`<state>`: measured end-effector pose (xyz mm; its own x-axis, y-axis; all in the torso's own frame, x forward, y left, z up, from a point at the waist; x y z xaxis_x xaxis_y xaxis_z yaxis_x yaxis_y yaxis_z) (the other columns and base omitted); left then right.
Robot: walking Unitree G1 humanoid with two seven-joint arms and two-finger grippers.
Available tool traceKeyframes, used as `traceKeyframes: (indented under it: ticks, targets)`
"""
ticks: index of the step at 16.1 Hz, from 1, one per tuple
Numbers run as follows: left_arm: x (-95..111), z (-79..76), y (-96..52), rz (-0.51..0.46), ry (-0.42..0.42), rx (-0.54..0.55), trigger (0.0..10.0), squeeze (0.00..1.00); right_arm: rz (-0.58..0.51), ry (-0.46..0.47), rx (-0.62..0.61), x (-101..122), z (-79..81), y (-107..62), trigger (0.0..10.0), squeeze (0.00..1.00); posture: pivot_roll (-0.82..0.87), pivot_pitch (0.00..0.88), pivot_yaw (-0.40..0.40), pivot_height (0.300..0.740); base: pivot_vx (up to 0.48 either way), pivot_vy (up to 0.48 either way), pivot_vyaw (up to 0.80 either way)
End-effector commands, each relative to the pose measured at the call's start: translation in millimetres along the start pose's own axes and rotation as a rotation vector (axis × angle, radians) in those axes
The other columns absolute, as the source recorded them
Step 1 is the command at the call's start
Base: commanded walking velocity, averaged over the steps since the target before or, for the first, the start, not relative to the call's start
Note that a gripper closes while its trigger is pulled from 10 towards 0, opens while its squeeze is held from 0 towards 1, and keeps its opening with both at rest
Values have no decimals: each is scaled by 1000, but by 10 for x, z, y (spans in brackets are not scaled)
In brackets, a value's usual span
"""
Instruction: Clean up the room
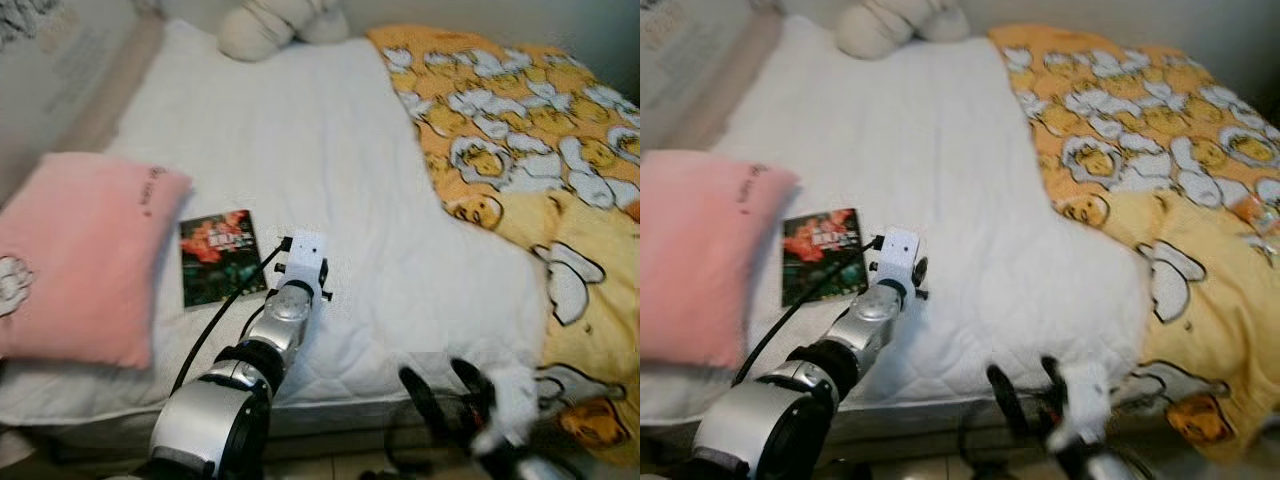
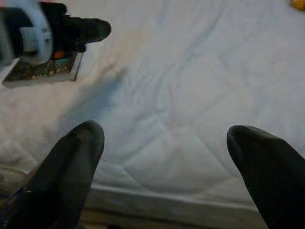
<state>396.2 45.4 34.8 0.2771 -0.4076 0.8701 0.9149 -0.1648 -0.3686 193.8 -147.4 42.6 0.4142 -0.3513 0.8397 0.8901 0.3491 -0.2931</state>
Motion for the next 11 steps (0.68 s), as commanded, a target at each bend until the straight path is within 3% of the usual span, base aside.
traceKeyframes:
  ticks: [1, 3, 4, 5, 8, 9, 11]
  targets:
    - [74, -23, 15, 3, -5, 10, 10000, 0, -14, -12, 17, 84, 64, -28, 10000, 0, -243, 119, -61, 736, 0, 0, 0]
    - [90, -1, 23, 11, -25, 20, 10000, 0, 28, -20, 3, 41, 95, -261, 10000, 0, -292, 170, -93, 736, 0, 0, 0]
    - [86, -9, 23, 15, -25, 18, 10000, 0, 36, -21, 0, 35, 107, -301, 10000, 0, -292, 170, -93, 736, 0, 0, 0]
    - [34, -15, 19, 37, 12, 13, 10000, 0, 57, -26, -3, 16, 128, -365, 10000, 0, -300, 184, -108, 736, 0, 0, 0]
    - [-109, 216, 15, 98, 55, 99, 10000, 0, 79, -27, -2, 49, 157, -449, 10000, 0, -309, 208, -139, 736, 0, 0, 0]
    - [-174, 386, 9, 123, 56, 150, 10000, 0, 91, -29, 5, 51, 171, -468, 10000, 0, -306, 215, -148, 736, 0, 0, 0]
    - [-274, 568, -12, 161, 66, 205, 10000, 0, 109, -30, 6, 34, 172, -498, 10000, 0, -297, 221, -158, 736, 0, 0, 0]
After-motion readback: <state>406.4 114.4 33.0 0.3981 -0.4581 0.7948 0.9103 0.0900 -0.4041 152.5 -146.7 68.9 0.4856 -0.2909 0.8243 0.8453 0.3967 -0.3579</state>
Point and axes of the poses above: a point about 5 cm out from each wrist's last joint towards the gripper, its own y axis pointing out of the wrist towards the gripper, its own x axis along the axis of the wrist's last joint, z = x × y, the point moved 6 cm from there along y, pointing out of the wrist towards the gripper, and after that the axes turned 15 degrees about y, right-handed, at the moved point
